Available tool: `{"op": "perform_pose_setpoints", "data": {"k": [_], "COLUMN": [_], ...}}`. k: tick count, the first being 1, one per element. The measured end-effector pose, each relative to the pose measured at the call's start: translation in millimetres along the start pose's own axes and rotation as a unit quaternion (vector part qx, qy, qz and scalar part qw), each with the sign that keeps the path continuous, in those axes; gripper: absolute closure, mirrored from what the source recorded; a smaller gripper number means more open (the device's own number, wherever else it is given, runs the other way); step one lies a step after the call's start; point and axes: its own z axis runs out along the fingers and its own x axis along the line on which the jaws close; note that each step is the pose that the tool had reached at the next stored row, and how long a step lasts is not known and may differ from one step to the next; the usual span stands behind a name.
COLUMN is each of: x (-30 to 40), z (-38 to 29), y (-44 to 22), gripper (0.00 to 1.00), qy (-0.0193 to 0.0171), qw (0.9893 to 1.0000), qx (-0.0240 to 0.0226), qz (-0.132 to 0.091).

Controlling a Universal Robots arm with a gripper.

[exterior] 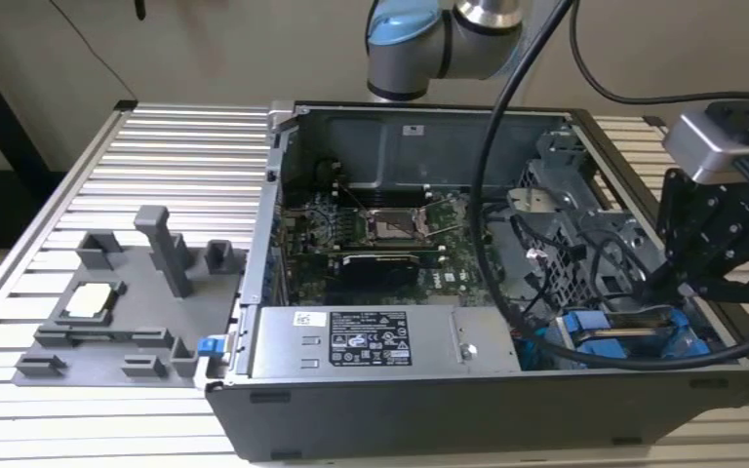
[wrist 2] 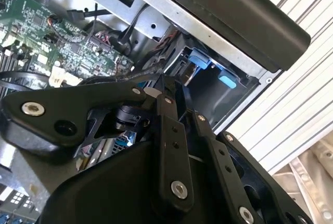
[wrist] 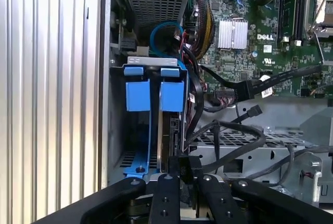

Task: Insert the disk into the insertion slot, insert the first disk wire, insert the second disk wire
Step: 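Insert the first disk wire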

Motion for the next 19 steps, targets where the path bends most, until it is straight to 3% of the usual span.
{"op": "perform_pose_setpoints", "data": {"k": [5,12,19], "x": [0.2,1.0,1.9], "z": [4.0,7.9,8.4], "y": [-0.6,-0.8,-0.9], "gripper": [0.81,0.81,0.81], "qy": [0.0017,0.0034,0.0035], "qw": [1.0000,0.9996,0.9996], "qx": [-0.0003,-0.0013,-0.0013], "qz": [-0.005,-0.027,-0.026]}}
